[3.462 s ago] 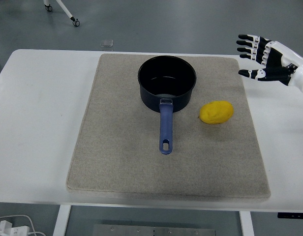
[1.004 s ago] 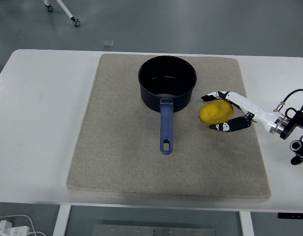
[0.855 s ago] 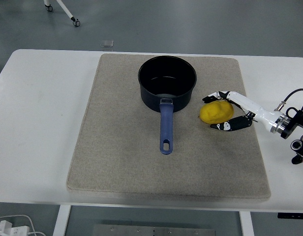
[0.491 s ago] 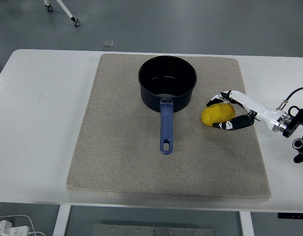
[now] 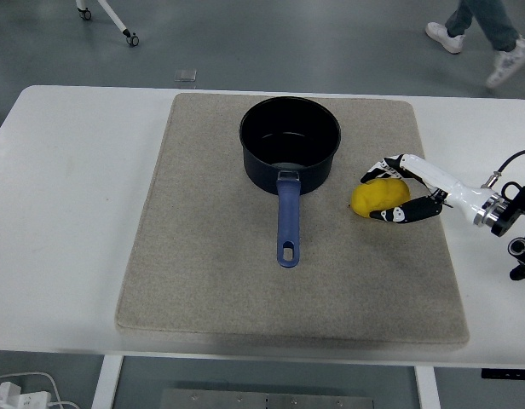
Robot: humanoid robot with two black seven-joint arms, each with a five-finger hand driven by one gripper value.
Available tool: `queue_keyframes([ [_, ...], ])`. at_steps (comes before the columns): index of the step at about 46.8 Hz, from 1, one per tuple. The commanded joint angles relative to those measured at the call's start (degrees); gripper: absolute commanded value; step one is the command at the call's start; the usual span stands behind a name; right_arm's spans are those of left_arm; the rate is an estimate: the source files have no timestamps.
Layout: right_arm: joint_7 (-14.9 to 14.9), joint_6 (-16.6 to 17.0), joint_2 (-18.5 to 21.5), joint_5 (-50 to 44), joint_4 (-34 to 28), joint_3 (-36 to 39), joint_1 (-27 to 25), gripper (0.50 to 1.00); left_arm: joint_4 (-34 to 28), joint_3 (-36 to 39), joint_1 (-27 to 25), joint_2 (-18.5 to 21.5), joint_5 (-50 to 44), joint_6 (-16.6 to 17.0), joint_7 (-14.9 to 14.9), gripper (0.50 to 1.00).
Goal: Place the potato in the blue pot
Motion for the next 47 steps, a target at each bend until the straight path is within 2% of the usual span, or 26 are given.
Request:
queue_keyframes([
  [1, 0.02, 0.06, 0.00, 0.17, 0.01, 0.20, 0.01, 0.500, -0.01, 0.00, 0.00, 0.00, 0.00, 0.00, 0.00, 0.999],
  [14, 0.02, 1.12, 0.00, 1.31, 0.10, 0.81, 3.17, 0.500, -0.10, 0.00, 0.00, 0.00, 0.00, 0.00, 0.00, 0.999],
  [27, -0.33, 2.87, 0.09, 6.23, 0.19, 0.11, 9.23, 0.500, -0.10, 0.00, -0.09, 0.00, 0.00, 0.00, 0.00, 0.999],
  [38, -1.82, 3.75, 0.18, 8.08, 0.27, -0.15, 13.19, 0.500, -0.36, 0.09, -0.09, 0.00, 0.00, 0.00, 0.00, 0.999],
  [47, -3.93, 3.76, 3.60, 10.19, 0.10, -0.42, 16.79, 0.500, -0.45, 0.09, -0.17, 0.00, 0.00, 0.00, 0.00, 0.999],
])
